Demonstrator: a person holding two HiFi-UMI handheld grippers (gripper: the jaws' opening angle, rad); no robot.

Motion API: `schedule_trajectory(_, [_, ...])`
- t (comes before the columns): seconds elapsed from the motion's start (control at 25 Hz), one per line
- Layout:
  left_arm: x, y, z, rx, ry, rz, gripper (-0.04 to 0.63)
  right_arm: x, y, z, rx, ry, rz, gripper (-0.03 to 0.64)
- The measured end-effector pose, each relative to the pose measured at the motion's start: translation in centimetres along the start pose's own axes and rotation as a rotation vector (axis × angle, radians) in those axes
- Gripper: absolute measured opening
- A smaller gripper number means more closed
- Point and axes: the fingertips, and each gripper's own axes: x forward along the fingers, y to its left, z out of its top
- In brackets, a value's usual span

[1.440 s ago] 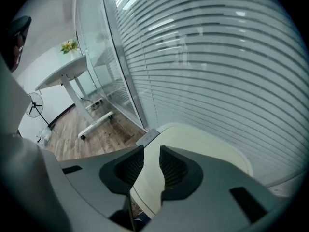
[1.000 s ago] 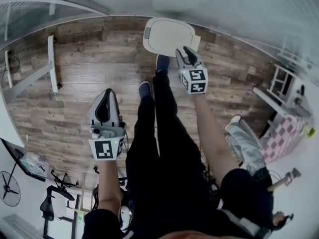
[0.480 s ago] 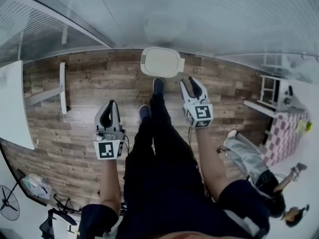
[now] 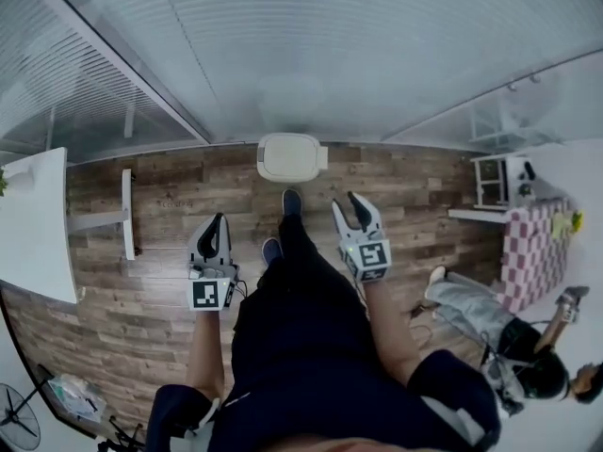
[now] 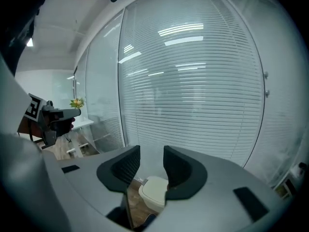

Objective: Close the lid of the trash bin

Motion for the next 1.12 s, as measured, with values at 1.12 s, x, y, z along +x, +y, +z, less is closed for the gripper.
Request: schedule_trajectory(1.12, [-5.7, -3.6, 4.0, 0.011, -0.088, -0.034, 0.006, -12.7, 0.2, 5.1, 0.019, -0.305, -0.095, 0.035])
